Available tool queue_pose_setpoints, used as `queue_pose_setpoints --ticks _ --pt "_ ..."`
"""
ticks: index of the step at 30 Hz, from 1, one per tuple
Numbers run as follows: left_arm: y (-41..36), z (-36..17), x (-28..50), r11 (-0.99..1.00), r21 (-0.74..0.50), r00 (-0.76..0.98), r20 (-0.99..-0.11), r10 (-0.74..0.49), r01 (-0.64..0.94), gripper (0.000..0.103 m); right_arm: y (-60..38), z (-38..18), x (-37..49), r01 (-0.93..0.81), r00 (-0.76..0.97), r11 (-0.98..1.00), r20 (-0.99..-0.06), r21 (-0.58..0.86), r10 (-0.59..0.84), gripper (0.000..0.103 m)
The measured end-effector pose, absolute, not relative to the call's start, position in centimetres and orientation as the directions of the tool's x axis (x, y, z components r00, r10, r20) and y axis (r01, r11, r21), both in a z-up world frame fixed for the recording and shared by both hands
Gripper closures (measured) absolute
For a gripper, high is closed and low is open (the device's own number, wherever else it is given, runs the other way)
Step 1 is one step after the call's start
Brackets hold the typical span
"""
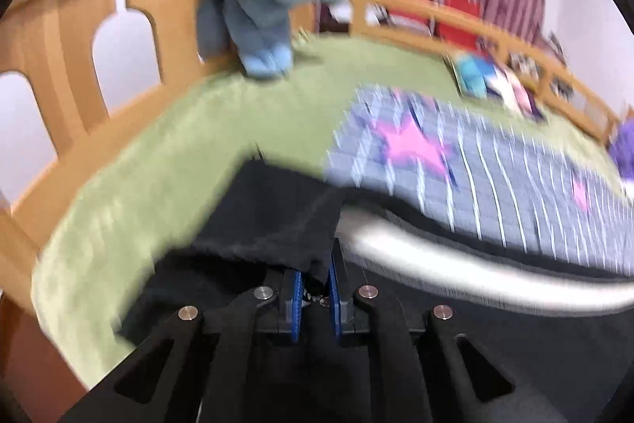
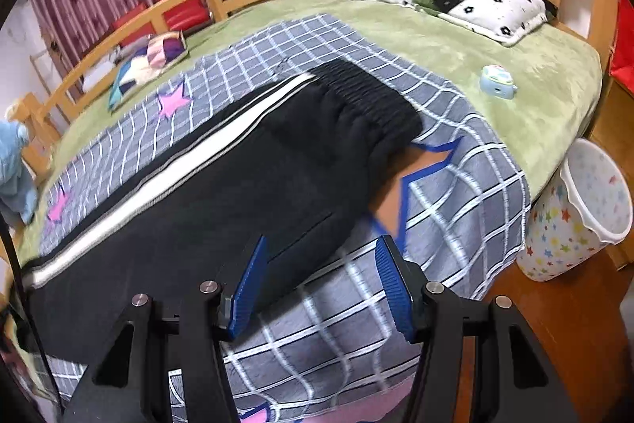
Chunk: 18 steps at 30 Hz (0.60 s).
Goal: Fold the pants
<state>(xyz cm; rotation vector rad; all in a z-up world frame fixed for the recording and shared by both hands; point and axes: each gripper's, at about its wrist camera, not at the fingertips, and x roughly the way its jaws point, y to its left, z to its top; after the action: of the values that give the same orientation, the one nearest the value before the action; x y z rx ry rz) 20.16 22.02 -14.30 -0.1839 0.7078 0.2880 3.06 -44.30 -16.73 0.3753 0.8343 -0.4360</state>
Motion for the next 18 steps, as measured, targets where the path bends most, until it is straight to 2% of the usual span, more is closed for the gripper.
queue_pose_setpoints --ticks 2,6,7,8,9,10,13,18 --pt "23.9 -13.3 22.5 0.944 -0.097 0.726 -0.666 0.173 -0.314 0.091 -42.9 -16.9 3.6 0.493 0.586 0.860 -0.781 0.133 -0.216 0.047" --pt "26.7 -13.2 26.5 0.953 -0.057 0.603 -0.785 0.141 -0.297 0.075 -39.3 -17.6 5.0 0.454 0.577 0.884 -0.793 0.113 -0.195 0.047" --pt "27.1 -13.1 26.6 0.953 -0.045 0.594 -0.790 0.150 -0.301 0.071 -38.6 -17.7 5.2 0.444 0.577 0.890 -0.793 0.105 -0.194 0.047" --pt "27.6 -12.8 26.4 0.948 -0.022 0.596 -0.782 0.181 -0.317 0.065 -37.7 -17.8 5.5 0.434 0.577 0.896 -0.793 0.095 -0.195 0.047" --pt "27.9 -12.5 26.0 0.945 0.000 0.600 -0.772 0.209 -0.328 0.044 -36.9 -17.9 5.7 0.424 0.577 0.901 -0.793 0.088 -0.194 0.047" --pt "28.2 -12.1 25.5 0.942 0.019 0.612 -0.756 0.233 -0.335 0.029 -36.0 -18.1 6.0 0.412 0.578 0.907 -0.794 0.085 -0.189 0.047" --pt "30.1 -10.8 23.5 0.935 0.001 0.672 -0.695 0.255 -0.354 0.029 -33.9 -18.5 6.5 0.383 0.580 0.920 -0.798 0.087 -0.166 0.047" --pt "31.9 -11.9 21.8 0.944 -0.084 0.665 -0.729 0.161 -0.319 0.029 -31.2 -19.1 7.4 0.337 0.577 0.936 -0.807 0.099 -0.123 0.047"
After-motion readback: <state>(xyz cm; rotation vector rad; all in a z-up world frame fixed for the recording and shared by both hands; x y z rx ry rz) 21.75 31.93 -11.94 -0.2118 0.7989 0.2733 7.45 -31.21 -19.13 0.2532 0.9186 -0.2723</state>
